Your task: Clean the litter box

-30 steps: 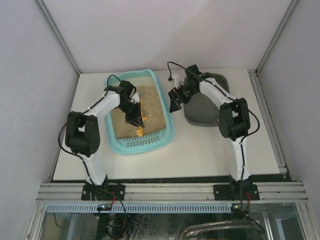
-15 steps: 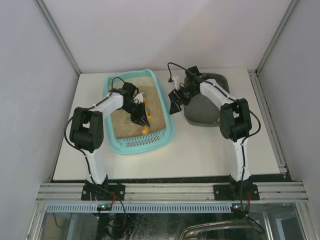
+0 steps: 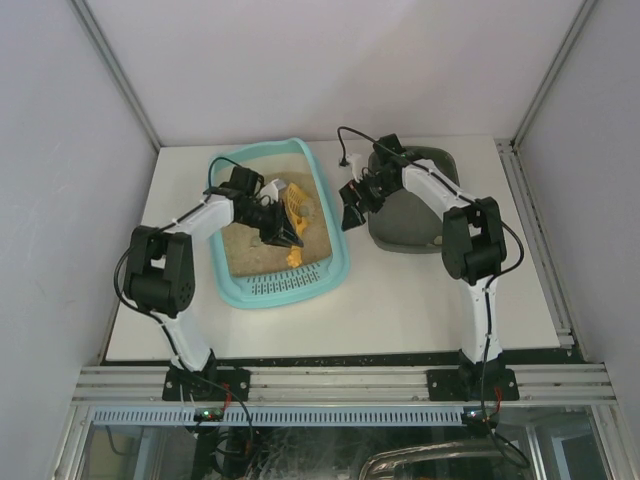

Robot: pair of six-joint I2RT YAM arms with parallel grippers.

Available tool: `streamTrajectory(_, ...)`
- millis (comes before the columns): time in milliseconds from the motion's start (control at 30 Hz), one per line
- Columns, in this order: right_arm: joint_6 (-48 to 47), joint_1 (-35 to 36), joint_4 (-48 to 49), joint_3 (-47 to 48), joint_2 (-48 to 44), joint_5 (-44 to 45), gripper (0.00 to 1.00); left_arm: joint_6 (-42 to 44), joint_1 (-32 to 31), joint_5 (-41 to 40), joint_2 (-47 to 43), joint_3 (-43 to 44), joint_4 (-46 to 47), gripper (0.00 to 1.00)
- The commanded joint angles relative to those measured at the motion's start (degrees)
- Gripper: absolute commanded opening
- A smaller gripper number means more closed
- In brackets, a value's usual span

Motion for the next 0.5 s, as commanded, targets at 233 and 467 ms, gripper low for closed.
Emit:
streamTrajectory(233, -0.9, -0.3, 1.0, -1.3, -7.0, 0.6, 1.0, -5.6, 2.7, 7.4, -8.7, -9.3, 12.5, 0.0)
streamTrajectory(467, -0.9, 0.1, -0.7, -2.6, -9.9, 1.7, 1.0, -5.2, 3.9, 6.0, -17.5, -14.0, 12.9, 0.0)
